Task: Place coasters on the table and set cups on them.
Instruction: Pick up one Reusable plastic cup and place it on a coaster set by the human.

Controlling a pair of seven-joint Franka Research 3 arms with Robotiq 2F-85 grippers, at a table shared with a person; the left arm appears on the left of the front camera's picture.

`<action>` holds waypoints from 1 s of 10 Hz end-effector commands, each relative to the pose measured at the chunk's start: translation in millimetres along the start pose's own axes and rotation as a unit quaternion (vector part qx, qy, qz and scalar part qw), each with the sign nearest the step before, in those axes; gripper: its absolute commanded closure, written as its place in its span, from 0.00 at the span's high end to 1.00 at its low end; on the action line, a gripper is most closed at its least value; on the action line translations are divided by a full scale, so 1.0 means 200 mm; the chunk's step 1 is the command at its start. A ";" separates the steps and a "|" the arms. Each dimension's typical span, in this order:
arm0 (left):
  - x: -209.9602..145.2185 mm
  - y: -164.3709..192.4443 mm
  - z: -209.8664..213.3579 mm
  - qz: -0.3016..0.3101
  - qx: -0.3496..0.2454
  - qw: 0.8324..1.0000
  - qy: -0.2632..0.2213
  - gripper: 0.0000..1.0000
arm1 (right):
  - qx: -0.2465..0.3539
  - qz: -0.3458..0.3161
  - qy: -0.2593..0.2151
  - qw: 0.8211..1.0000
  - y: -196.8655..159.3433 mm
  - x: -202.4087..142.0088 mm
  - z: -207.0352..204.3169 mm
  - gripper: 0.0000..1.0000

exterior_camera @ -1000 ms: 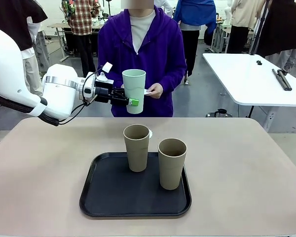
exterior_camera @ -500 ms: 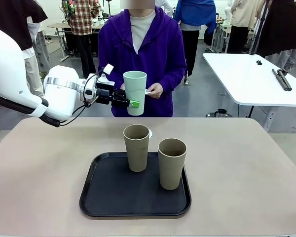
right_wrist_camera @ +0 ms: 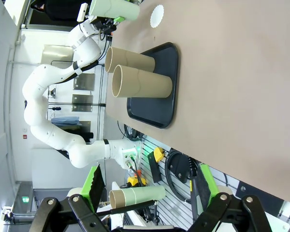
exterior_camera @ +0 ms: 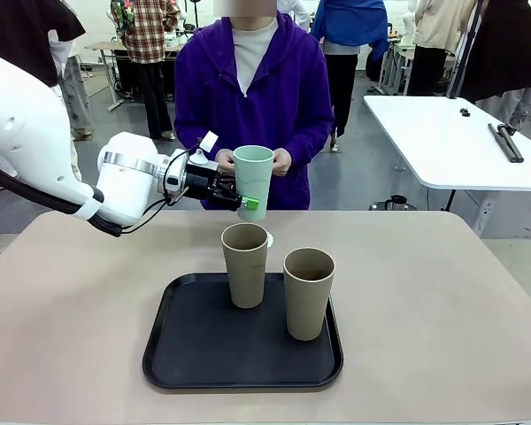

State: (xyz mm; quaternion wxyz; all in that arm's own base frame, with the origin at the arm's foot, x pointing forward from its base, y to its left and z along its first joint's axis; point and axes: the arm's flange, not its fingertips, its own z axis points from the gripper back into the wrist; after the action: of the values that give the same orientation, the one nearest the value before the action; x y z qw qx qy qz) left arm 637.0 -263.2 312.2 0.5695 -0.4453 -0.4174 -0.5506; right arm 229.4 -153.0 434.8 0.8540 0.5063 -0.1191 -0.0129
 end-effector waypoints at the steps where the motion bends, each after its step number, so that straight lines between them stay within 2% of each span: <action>1: -0.06 0.06 -0.04 0.001 0.000 1.000 -0.010 0.84 | 0.006 0.002 -0.001 1.000 0.00 0.00 0.00 1.00; 4: -0.07 0.01 -0.06 0.006 -0.020 1.000 -0.016 0.84 | 0.006 0.002 -0.001 1.000 0.00 0.00 0.00 1.00; 5: -0.12 0.03 -0.04 0.012 -0.005 1.000 -0.002 0.84 | 0.006 0.002 -0.001 1.000 0.00 0.00 0.00 1.00; 10: -0.12 0.03 -0.04 0.012 -0.005 1.000 -0.002 0.84 | 0.006 0.002 -0.001 1.000 0.00 0.00 0.00 1.00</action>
State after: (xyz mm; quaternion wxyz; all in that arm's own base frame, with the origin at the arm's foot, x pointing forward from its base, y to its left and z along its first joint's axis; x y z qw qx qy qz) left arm 641.3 -265.5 285.1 0.5733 -0.4566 -0.4083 -0.5443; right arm 229.3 -153.0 434.8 0.8540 0.5063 -0.1191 -0.0129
